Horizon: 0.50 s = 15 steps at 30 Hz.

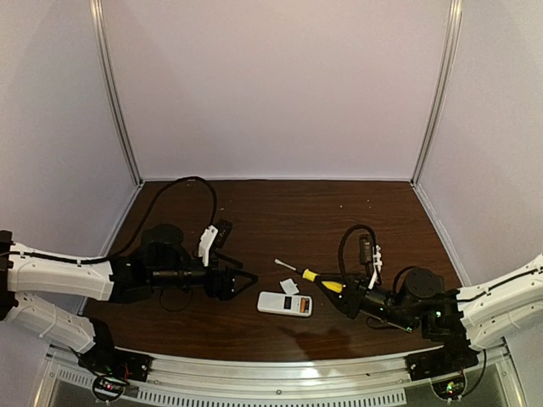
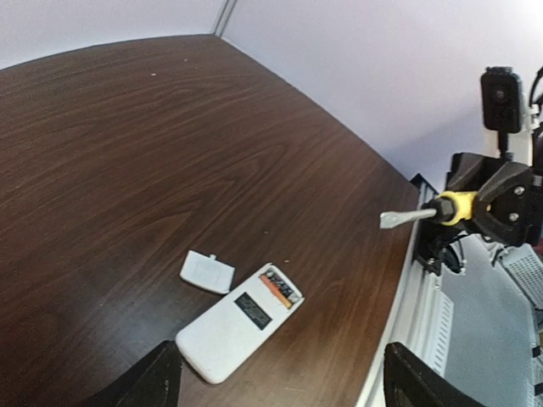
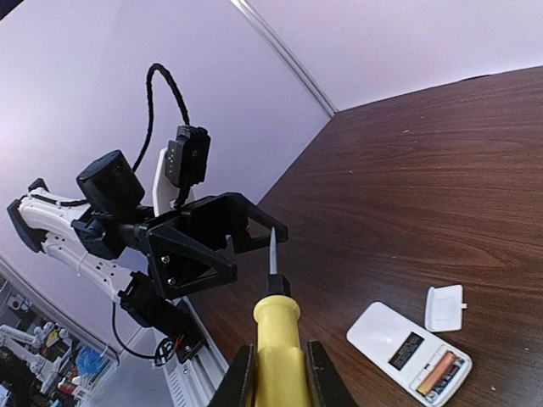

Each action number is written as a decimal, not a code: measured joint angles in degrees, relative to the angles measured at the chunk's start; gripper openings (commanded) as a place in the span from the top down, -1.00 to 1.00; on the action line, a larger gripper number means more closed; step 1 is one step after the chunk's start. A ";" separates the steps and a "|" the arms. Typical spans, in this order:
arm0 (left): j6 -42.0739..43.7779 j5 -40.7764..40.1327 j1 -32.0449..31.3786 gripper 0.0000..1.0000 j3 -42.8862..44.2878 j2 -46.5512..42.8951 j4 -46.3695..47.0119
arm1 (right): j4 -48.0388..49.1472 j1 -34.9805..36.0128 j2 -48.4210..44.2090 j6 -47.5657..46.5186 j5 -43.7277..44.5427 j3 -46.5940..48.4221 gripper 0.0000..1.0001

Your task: Unload the batteries from the remote control

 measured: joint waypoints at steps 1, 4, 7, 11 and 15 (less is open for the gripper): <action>0.39 -1.49 0.00 -0.68 0.87 1.20 -1.09 | -3.45 0.00 -2.23 0.48 1.86 -0.20 1.00; 2.05 -4.20 0.00 -0.63 3.06 5.01 -3.41 | -13.38 0.00 -9.11 1.75 6.95 -0.72 1.00; 4.17 -6.05 0.00 -0.56 4.72 9.31 -4.55 | -22.77 -0.02 -14.82 2.89 11.13 -0.74 1.00; 8.90 -7.45 0.00 -0.62 5.64 14.05 -4.57 | -30.71 -0.07 -21.07 3.85 14.27 -1.79 1.00; 15.69 -7.65 0.00 -0.77 5.66 14.69 -4.37 | -36.48 -0.07 -26.03 4.20 16.02 -3.23 1.00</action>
